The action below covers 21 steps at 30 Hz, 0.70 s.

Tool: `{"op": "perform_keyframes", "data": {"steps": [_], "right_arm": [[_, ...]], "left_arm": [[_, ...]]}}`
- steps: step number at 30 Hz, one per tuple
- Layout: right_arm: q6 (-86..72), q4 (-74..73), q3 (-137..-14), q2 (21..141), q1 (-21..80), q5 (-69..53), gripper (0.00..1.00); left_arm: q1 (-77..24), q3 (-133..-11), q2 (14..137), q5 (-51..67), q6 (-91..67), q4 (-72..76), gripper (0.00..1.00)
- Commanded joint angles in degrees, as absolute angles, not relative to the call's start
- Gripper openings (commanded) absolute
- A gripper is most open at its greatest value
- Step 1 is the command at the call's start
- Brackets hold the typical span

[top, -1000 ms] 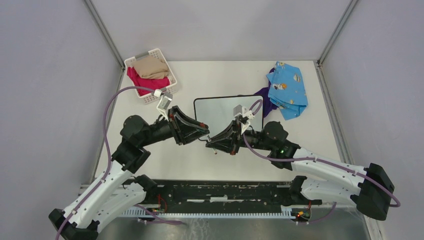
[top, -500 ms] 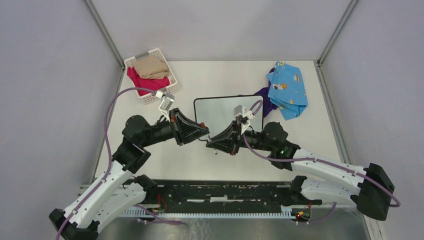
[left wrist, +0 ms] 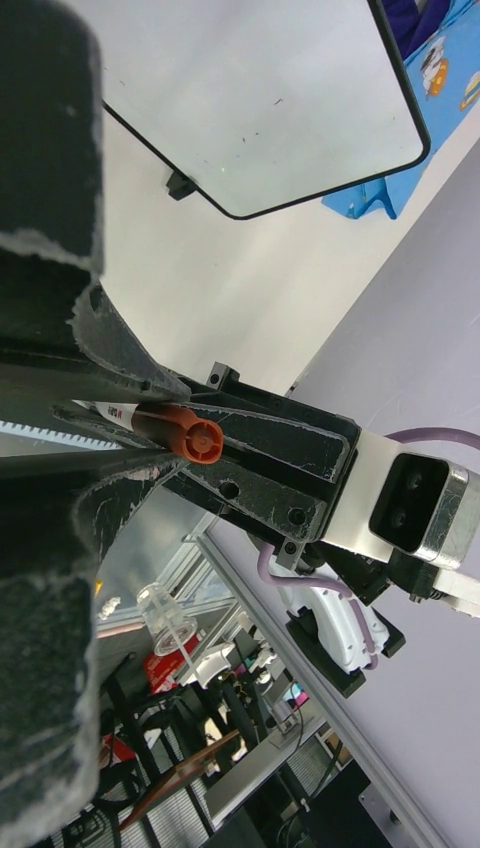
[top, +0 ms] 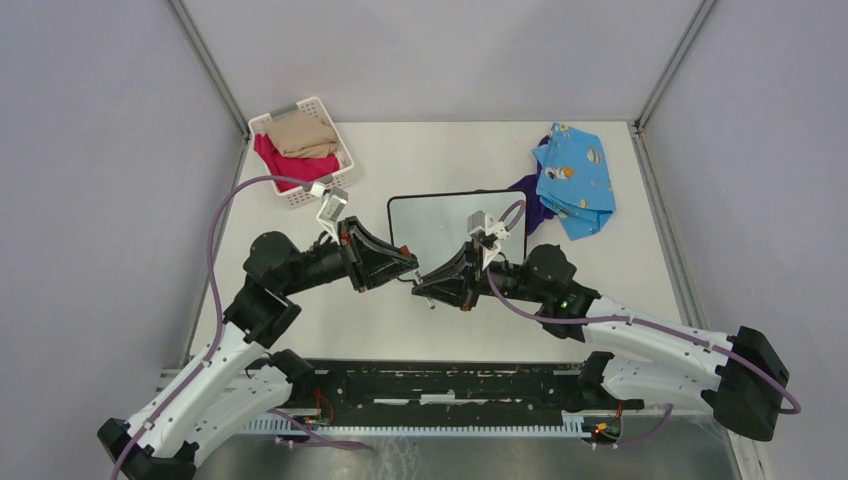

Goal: Write a sentence on the whiteboard
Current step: Open the whiteboard marker at the center of the board.

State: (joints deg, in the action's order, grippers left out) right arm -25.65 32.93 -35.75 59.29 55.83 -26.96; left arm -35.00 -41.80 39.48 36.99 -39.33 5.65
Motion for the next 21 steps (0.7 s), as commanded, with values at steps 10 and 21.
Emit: {"op": "perform_keyframes", "data": {"steps": [10,21], "right_arm": [[-25.67,35.51,-35.07,58.24,55.77,-26.81,0.00],[-26.15,36.03,-35.07,58.43,55.76,-26.55,0.00]], "left_arm": [[-35.20,-42.23,38.45,36.73,-37.97,7.82,0.47],[-35.16,-41.77,39.55,38.79,-37.97,8.00,0.45]]}}
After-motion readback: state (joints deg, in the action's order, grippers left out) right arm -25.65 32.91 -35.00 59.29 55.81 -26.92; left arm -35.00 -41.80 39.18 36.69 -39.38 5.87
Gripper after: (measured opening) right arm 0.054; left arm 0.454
